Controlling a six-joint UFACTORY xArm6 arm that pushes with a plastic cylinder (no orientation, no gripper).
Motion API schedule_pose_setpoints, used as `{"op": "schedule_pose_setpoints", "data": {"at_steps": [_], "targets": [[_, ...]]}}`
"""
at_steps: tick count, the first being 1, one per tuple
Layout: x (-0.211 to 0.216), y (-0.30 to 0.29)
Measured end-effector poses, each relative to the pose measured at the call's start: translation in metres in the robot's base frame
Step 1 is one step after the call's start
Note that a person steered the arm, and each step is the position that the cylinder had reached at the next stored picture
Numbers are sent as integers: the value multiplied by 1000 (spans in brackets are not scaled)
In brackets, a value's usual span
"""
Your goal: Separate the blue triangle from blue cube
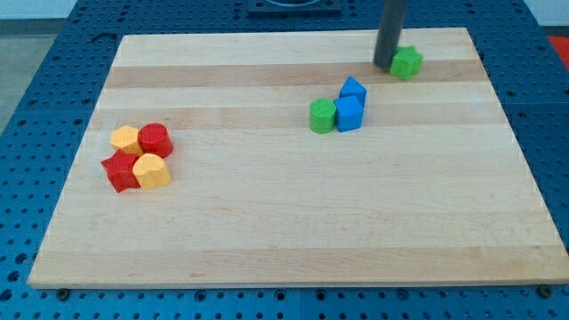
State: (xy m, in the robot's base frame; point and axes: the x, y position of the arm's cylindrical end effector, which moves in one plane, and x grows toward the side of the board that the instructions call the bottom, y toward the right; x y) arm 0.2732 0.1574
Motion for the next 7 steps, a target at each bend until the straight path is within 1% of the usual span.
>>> {"op": "schedule_pose_setpoints", "data": {"at_steps": [1,2,3,4,5,6,7], "targets": [[0,20],[0,-21],[5,-99],[48,-145],[91,-145],[91,-116],[77,-82]]}}
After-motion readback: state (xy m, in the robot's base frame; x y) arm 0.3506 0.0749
